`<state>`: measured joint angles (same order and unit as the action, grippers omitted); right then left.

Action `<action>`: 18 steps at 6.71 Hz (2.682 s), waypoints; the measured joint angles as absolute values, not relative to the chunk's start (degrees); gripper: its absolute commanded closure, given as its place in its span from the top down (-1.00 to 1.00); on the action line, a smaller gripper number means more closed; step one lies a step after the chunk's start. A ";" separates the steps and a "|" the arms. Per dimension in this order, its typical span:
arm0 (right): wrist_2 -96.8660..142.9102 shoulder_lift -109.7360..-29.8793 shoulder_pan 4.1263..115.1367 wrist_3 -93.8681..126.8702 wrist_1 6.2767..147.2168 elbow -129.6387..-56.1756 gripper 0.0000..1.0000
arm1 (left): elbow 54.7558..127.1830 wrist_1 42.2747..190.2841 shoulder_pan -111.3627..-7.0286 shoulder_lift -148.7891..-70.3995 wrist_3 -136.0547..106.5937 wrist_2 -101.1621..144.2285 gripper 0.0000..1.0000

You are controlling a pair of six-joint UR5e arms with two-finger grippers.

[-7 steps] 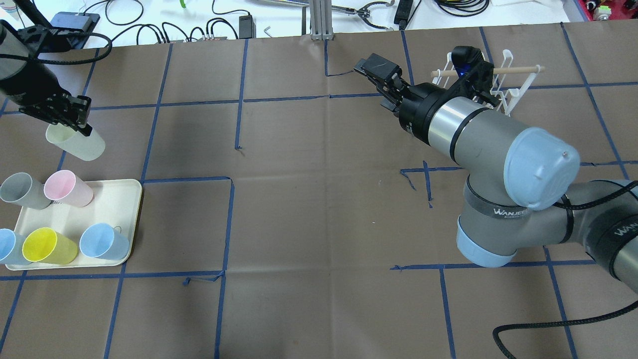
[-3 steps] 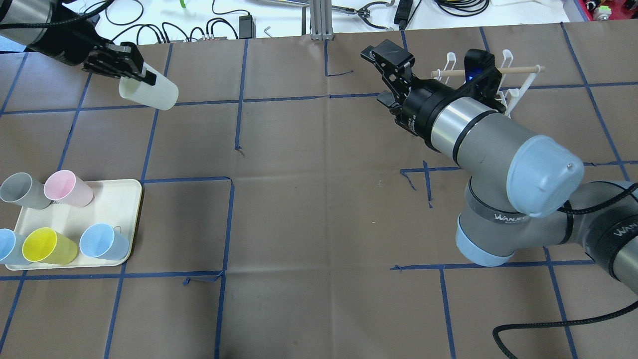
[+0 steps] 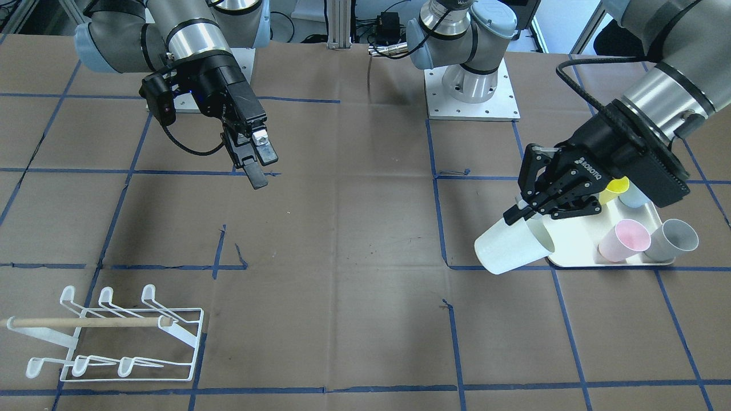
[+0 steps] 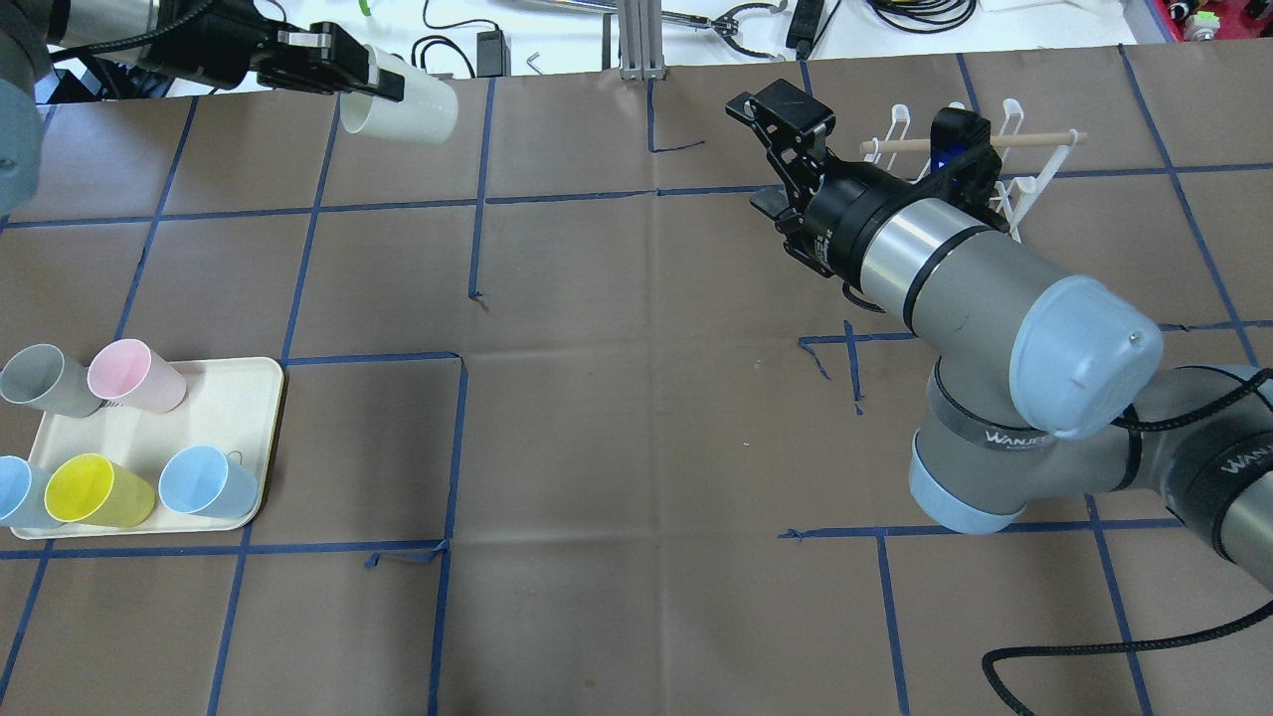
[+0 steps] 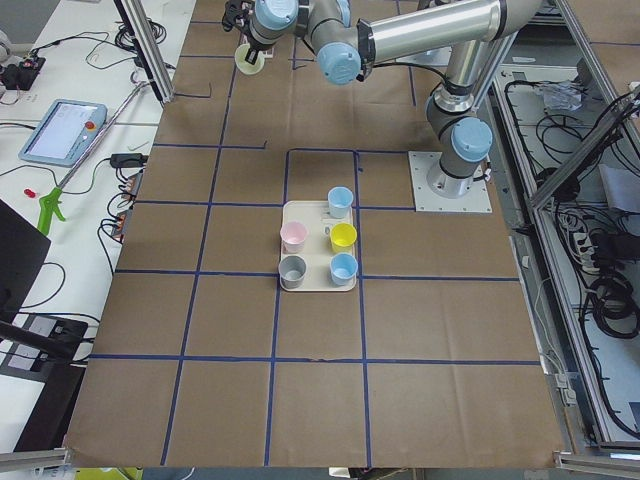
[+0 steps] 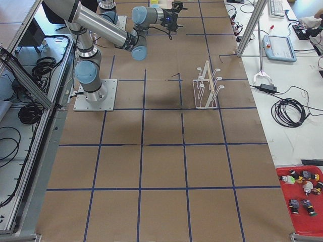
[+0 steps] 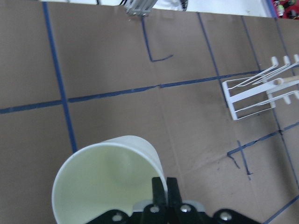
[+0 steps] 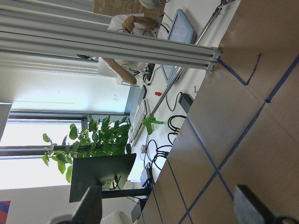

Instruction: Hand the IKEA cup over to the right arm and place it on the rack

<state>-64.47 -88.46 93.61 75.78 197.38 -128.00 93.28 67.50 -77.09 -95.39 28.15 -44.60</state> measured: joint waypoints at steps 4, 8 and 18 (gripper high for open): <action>-65.74 -87.18 93.47 76.91 196.52 -128.20 1.00 | 107.96 41.20 -80.29 -93.64 27.91 -35.41 -1.00; -66.28 -87.64 94.03 95.53 195.99 -128.94 1.00 | 120.56 14.13 -86.03 -93.08 21.49 -34.86 -1.00; -65.90 -86.56 99.19 100.02 189.25 -128.21 0.99 | 128.48 -3.24 -90.08 -93.25 14.40 -35.33 -0.99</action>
